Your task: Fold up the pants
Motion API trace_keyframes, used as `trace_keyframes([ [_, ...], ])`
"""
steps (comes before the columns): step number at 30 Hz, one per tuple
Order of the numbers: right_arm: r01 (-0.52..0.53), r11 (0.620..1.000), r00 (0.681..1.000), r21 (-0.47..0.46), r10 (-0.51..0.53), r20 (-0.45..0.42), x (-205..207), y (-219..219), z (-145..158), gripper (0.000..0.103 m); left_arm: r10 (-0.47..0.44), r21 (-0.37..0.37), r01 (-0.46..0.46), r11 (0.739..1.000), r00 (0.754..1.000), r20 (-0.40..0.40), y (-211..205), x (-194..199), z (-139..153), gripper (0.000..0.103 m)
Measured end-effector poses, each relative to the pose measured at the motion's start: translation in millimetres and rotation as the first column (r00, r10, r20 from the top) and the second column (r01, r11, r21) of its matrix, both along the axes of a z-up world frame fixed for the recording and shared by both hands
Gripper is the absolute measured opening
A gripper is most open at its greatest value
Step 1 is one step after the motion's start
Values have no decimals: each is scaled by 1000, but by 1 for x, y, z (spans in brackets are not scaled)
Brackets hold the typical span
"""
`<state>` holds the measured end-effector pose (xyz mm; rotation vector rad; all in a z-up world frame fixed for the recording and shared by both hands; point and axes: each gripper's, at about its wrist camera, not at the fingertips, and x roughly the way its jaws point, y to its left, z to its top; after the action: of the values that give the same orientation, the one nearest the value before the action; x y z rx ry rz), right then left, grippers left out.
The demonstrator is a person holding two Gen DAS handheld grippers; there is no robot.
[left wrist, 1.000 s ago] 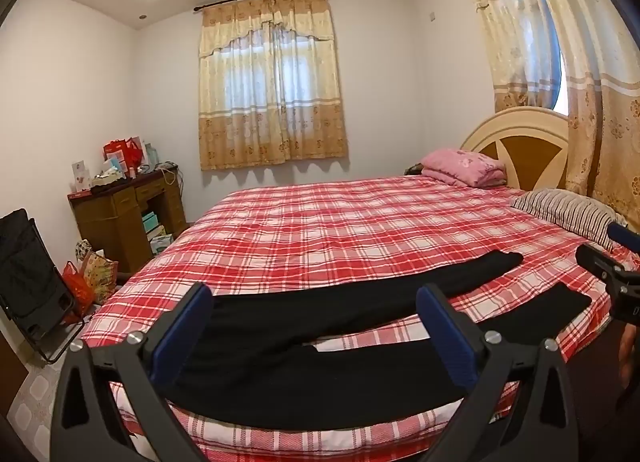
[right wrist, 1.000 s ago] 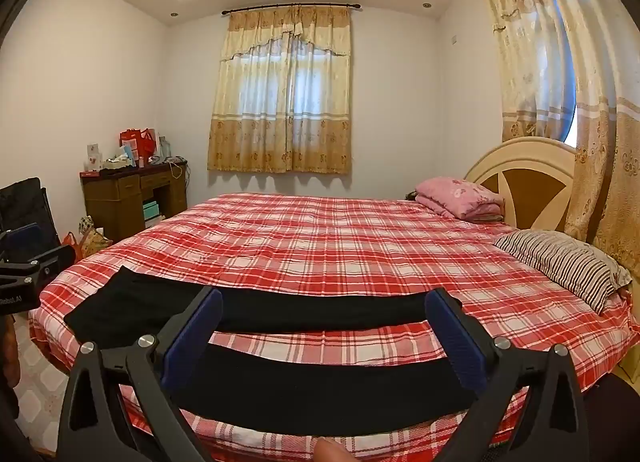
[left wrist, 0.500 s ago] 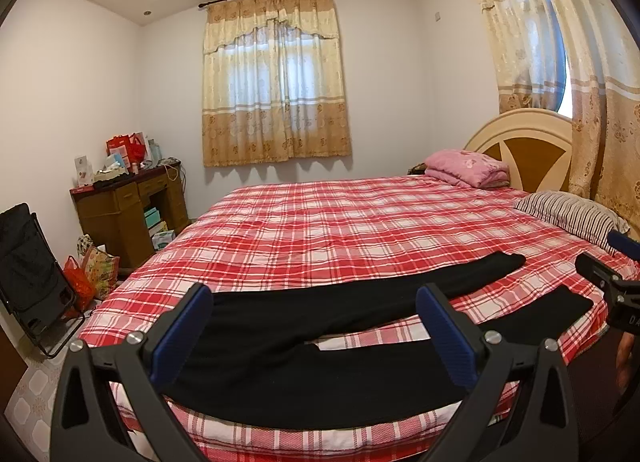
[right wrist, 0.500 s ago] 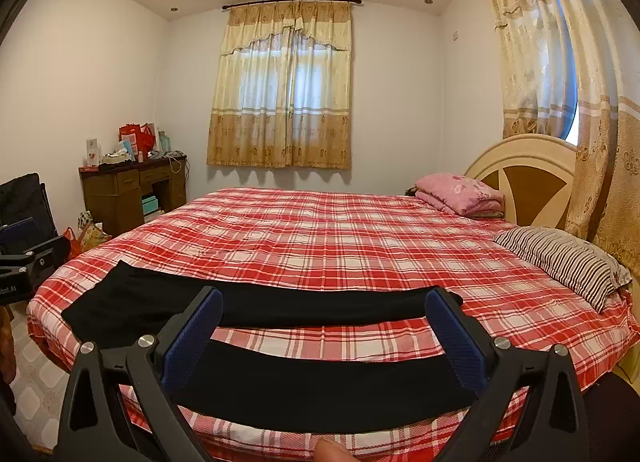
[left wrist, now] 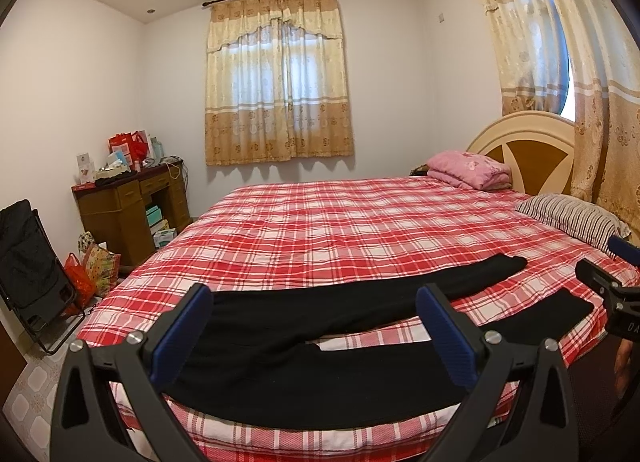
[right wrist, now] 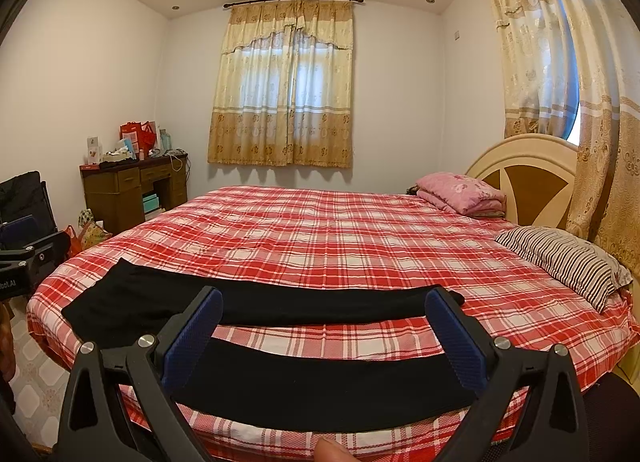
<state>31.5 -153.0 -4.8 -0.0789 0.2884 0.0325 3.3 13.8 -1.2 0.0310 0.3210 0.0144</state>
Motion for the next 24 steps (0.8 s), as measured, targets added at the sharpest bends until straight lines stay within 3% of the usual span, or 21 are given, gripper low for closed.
trace_keyframes([
  [24,-3,1000,1000,-8,3,-10,2,5,-3,102,10,-11,-10,1000,1000,-4,9,0,-2,103],
])
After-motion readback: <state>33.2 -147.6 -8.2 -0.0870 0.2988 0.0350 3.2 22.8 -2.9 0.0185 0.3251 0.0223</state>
